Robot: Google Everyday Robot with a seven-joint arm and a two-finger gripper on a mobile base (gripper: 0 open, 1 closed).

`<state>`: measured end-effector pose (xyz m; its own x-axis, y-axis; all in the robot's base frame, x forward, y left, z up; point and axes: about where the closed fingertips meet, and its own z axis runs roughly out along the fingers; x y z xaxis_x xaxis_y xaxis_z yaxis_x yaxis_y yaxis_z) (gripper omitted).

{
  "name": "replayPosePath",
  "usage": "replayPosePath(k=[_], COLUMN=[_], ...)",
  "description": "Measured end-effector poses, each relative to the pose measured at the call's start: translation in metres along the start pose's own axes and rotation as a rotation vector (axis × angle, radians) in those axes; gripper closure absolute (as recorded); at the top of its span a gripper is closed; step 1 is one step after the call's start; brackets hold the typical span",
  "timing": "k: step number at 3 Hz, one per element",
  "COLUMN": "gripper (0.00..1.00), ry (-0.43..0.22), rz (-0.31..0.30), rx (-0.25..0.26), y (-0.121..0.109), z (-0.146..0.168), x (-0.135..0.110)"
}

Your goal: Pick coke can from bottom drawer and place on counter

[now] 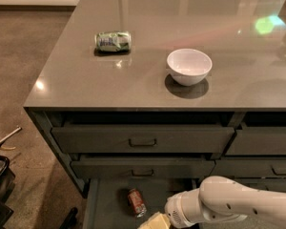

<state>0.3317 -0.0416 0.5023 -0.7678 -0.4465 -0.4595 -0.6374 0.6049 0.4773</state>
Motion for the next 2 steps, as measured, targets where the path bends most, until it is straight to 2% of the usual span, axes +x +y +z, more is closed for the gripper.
replayPosePath(k=[1,2], gripper=[0.00,0.00], ry=[-0.050,-0.131], rz=[0.035,0.016], rx=[-0.003,-0.080], y=[-0.029,-0.077], z=[0.015,0.062], x=[0.018,0.047])
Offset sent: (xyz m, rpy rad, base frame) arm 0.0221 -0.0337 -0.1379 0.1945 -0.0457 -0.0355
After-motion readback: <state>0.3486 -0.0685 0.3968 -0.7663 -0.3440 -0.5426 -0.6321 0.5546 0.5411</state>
